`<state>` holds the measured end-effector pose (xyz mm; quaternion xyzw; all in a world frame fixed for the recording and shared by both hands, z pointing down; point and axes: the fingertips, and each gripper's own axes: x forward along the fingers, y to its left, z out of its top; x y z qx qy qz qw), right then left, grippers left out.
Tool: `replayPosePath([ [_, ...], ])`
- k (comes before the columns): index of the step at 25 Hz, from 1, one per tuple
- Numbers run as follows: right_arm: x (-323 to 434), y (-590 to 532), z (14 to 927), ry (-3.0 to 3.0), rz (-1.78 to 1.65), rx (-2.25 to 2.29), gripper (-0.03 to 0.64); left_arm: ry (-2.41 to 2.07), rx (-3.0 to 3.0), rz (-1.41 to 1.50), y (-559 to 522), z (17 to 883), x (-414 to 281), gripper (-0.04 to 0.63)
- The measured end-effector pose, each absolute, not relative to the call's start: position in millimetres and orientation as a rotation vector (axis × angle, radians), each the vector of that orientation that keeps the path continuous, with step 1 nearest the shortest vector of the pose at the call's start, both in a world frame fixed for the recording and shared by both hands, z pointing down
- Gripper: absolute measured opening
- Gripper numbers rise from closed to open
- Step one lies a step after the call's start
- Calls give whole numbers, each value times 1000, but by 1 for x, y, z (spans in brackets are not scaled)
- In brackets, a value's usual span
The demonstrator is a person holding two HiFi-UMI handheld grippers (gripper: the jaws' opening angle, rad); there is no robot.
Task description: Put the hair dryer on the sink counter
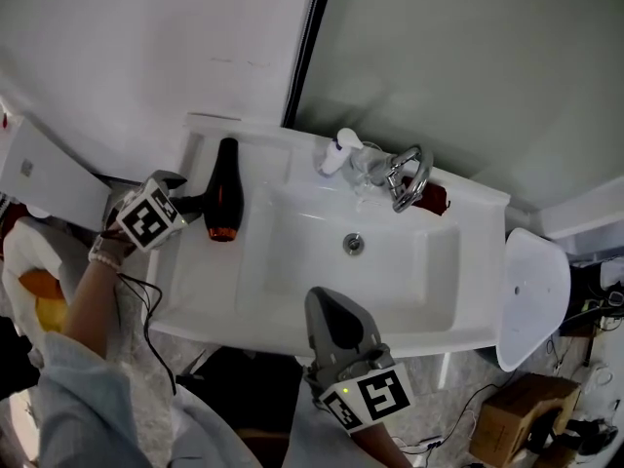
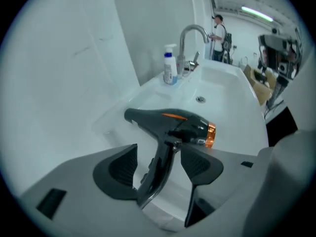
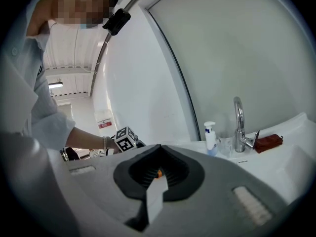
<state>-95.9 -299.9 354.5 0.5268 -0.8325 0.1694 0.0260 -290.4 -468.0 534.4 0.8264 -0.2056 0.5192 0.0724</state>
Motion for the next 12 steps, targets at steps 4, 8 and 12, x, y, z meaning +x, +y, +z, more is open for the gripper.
replayPosePath([
  [4, -108, -290, 346, -2574, 489, 1647, -3, -743, 2542, 1256, -469, 500, -294, 253],
  [8, -119, -277, 336, -2565, 441, 1690, -3, -783, 2577, 1004, -452, 465, -297, 109],
  [12, -130, -265, 325, -2549, 388, 1736, -3, -830, 2622, 795, -433, 429, -303, 32],
])
